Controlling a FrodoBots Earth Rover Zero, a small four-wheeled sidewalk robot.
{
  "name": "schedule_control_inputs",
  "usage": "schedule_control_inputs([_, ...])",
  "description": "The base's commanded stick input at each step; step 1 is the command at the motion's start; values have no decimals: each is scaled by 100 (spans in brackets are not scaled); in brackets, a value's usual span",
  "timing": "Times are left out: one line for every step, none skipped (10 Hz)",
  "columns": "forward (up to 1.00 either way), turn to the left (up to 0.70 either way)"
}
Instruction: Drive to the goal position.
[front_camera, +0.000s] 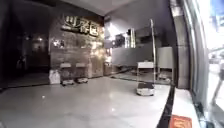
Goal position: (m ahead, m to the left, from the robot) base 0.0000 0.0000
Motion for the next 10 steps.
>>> schedule_control_inputs([28,0])
schedule_control_inputs([41,0])
schedule_control_inputs([45,0])
schedule_control_inputs([45,0])
schedule_control_inputs([45,0])
schedule_control_inputs([45,0])
schedule_control_inputs([45,0])
schedule_control_inputs([45,-21])
schedule_control_inputs([7,-40])
schedule_control_inputs([0,-45])
